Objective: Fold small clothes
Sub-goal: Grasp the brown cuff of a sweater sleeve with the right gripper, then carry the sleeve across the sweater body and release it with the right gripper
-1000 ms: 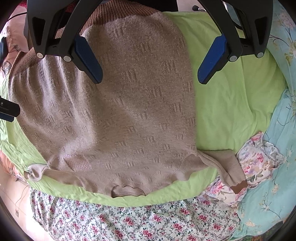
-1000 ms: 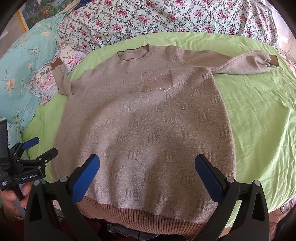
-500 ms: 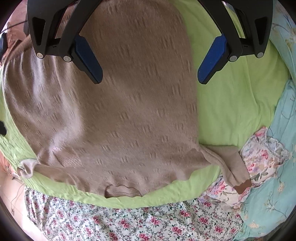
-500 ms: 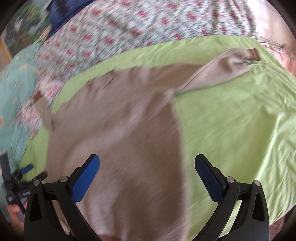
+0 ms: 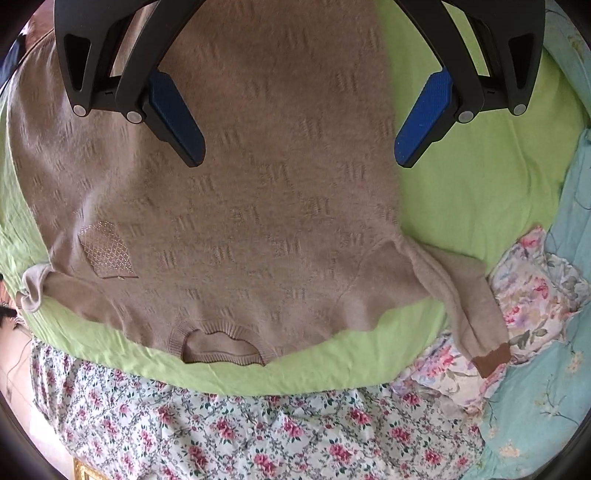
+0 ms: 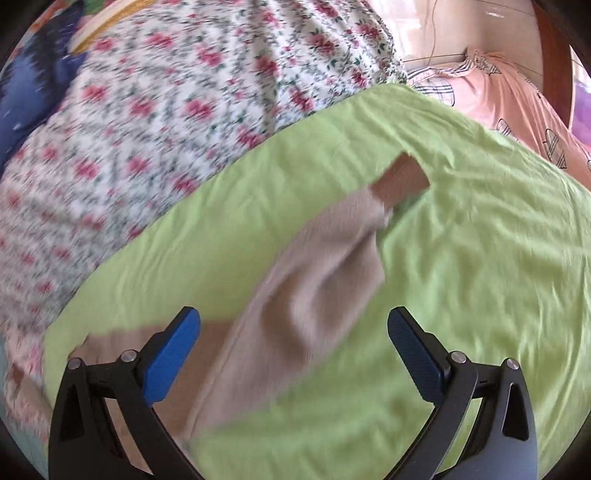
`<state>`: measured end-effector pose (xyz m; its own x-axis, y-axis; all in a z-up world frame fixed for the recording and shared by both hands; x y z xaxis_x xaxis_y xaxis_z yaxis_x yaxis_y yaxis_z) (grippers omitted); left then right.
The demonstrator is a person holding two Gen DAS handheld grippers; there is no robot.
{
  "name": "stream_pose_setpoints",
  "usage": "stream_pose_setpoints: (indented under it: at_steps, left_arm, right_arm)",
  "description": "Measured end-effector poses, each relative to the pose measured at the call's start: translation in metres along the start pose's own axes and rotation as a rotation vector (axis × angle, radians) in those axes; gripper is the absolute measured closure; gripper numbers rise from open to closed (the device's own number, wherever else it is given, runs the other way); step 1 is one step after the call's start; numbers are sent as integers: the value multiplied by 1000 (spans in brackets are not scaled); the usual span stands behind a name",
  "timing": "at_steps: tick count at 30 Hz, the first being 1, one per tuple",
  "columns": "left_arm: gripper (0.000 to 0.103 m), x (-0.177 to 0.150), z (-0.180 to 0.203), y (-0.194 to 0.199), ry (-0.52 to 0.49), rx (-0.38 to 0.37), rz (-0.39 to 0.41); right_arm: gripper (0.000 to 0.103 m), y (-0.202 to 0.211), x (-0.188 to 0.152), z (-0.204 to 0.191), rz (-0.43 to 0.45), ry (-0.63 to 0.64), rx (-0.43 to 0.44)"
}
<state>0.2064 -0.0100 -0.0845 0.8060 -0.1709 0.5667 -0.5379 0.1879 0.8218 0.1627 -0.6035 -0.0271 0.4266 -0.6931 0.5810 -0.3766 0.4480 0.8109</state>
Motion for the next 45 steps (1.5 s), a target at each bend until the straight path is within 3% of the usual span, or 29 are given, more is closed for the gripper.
stream_pose_setpoints:
  at_steps: [4,5,7,9,12,15,22,27,32,37,38,39,41,45]
  left_arm:
    - [0,-1,2,-17,-20,13,-37]
    - [0,-1,3,-22,-23,13,-49]
    - [0,-3,5,-30,-28,18,-67]
    - [0,-4,5,-36,-27,20,-78]
    - [0,-5,5,-42,-23,11,-89]
    - [0,-6,5,-44,-23,1,-88]
    - [0,-12,6,-35,-10,-25,-76]
    - [0,-19,-3,-24,30,-40,-56]
    - [0,-25,-20,-18,86,-67,-38]
    - [0,-28,-33,-18,124,-96,-31]
    - [0,-28,-34,-20,131,-108,-32]
    - [0,-26,-34,-22,135,-120,-32]
    - [0,-21,-30,-28,143,-155,-36]
    - [0,-4,-9,-45,133,-238,-47]
  right_arm:
    - [2,-40,29,0,-35,-32,-42]
    - [6,-51,32,2,-55,-47,-58]
    - [25,-72,37,10,-93,-76,-82]
    - [66,-84,36,18,-114,-106,-80]
    - [86,-75,34,14,-67,-87,-59]
    - [90,-46,25,-18,-2,3,44]
    - [92,28,-48,-150,7,250,340]
    - [92,75,-133,-256,-32,424,534]
    - [92,104,-220,-330,-71,580,656]
    - [87,94,-296,-367,-219,692,698]
    - [79,89,-306,-369,-252,700,693]
    - [63,84,-316,-367,-292,700,698]
    - [48,83,-320,-361,-310,685,714]
    - [45,82,-296,-338,-297,599,731]
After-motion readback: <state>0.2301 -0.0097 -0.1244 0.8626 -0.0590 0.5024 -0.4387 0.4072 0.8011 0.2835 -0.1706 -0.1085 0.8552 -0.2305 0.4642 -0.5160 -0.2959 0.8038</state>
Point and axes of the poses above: each gripper's, at about its wrist camera, not at the fingertips, and y roughly against the way its jaws point, z to its right, x to its top, the point moved 9 cm from there along -y, roughly the way its jaws point, and after that the axes turned 12 degrees about -x, right-handed, at the moved point
